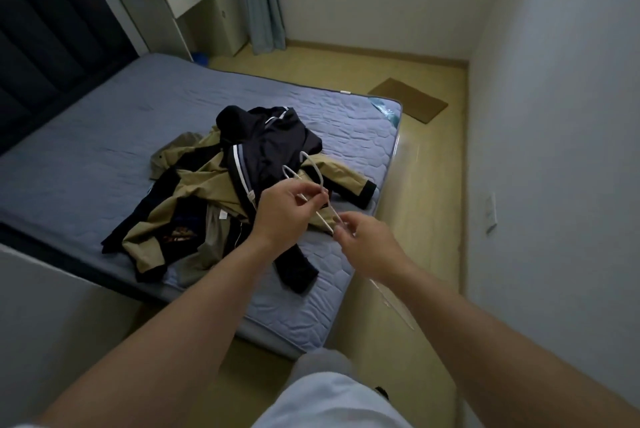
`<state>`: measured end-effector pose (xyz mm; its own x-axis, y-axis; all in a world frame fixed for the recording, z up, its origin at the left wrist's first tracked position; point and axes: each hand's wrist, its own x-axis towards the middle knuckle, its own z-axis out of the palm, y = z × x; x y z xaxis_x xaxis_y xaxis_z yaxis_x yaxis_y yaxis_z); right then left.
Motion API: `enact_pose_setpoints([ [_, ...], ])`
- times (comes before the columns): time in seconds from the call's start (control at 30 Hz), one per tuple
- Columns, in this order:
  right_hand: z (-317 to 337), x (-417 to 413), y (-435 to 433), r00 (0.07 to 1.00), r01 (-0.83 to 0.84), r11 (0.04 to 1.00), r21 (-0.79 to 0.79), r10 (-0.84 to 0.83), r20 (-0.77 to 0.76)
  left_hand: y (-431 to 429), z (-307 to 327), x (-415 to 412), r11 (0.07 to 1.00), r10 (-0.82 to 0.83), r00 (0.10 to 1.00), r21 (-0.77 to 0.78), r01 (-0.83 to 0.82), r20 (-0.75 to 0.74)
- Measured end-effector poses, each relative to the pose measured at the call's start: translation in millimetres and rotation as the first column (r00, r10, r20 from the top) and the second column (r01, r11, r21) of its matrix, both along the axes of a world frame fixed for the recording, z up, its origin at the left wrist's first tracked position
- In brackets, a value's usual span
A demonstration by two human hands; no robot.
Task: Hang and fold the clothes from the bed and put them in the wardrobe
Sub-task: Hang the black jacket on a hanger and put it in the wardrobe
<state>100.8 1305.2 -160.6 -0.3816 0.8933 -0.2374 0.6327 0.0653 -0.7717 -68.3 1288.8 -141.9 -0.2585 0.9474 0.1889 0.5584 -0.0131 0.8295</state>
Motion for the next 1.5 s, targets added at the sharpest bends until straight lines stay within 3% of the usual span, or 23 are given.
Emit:
enact_pose_setpoints([
  [0.13, -3, -13, 72, 0.997, 0.001, 0.989, -0.146, -0.012, -0.070, 57, -6, 3, 0.998, -0.010, 1.000, -0.057, 0.010, -0.013],
  [0.23, -10, -22, 121, 0.988, 0.084, 0.965, -0.249, -0.114, -0.107, 101, -22, -10, 0.994, -0.016, 0.992, -0.106, 0.003, -0.122],
  [0.37, -32, -34, 197, 0.987, 0.111, 0.945, -0.308, -0.142, -0.081, 171, -72, -50, 0.947, 0.096, 0.978, -0.286, -0.147, -0.185],
  [0.47, -49, -54, 259, 0.989, 0.088, 0.902, -0.423, -0.128, -0.068, 227, -124, -95, 0.859, 0.191, 0.957, -0.435, -0.270, -0.218],
  [0.57, -71, -85, 321, 0.997, 0.070, 0.851, -0.521, -0.052, 0.049, 277, -176, -141, 0.738, 0.179, 0.937, -0.589, -0.330, -0.301],
  [0.77, -139, -150, 415, 0.956, 0.069, 0.831, -0.552, 0.104, 0.276, 343, -268, -202, 0.463, 0.135, 0.947, -0.826, -0.320, -0.292],
  [0.9, -183, -177, 449, 0.966, 0.039, 0.867, -0.496, 0.095, 0.242, 379, -324, -227, 0.370, 0.184, 0.960, -0.890, -0.268, -0.212],
  [1.03, -217, -195, 472, 0.981, 0.003, 0.892, -0.452, 0.085, 0.174, 405, -367, -237, 0.222, 0.277, 0.943, -0.942, -0.250, -0.185],
  [1.1, -228, -201, 480, 0.986, 0.007, 0.882, -0.471, 0.072, 0.151, 412, -384, -240, 0.191, 0.412, 0.893, -0.941, -0.279, -0.181],
  [1.27, -241, -212, 495, 0.984, 0.009, 0.864, -0.504, 0.082, 0.158, 406, -415, -234, 0.275, 0.751, 0.660, -0.915, -0.294, 0.013],
  [1.4, -234, -217, 500, 0.979, 0.020, 0.840, -0.542, 0.092, 0.180, 398, -410, -234, 0.296, 0.889, 0.433, -0.909, -0.293, 0.150],
  [1.5, -224, -220, 502, 0.977, 0.020, 0.842, -0.539, 0.097, 0.188, 393, -399, -241, 0.309, 0.921, 0.344, -0.883, -0.353, 0.185],
])
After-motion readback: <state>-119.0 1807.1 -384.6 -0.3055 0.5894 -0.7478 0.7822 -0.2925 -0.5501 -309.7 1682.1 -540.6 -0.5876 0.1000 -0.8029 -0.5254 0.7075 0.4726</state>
